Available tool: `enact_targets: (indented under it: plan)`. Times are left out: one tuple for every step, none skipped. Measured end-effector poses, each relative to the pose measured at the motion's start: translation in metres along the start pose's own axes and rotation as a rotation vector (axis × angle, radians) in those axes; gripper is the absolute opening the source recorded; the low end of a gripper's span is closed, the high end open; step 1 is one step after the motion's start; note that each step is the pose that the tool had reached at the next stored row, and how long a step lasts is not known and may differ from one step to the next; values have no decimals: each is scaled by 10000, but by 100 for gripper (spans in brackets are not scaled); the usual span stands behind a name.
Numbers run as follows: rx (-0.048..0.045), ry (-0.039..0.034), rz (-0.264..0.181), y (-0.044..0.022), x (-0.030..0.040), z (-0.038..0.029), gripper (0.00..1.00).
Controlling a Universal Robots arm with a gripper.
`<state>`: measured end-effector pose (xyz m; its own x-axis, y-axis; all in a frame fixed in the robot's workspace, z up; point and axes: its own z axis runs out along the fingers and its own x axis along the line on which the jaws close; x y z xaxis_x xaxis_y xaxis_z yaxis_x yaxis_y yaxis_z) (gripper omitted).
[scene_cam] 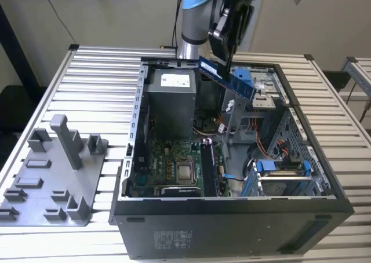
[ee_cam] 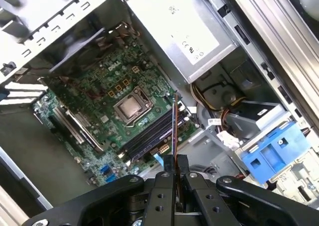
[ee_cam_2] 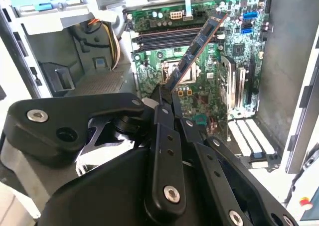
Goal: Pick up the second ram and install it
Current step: 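Insert the second ram into the second slot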
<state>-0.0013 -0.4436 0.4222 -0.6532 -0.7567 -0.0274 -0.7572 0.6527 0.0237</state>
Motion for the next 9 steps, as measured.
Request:
enact_targets:
  plan:
    - [5, -2, 136, 0, 0, 2, 13]
    - [10, -3, 269, 0, 0, 4, 13]
    - [16, -3, 398, 0, 0, 6, 13]
    - [23, -2, 527, 0, 0, 8, 13]
    - [30, -2, 653, 0, 1, 11, 13]
    - [38, -1, 788, -1, 1, 13, 13]
    - [46, 1, 917, -1, 1, 16, 13]
    - [54, 5, 1041, -1, 1, 18, 13]
    - [63, 8, 1168, -1, 1, 20, 13]
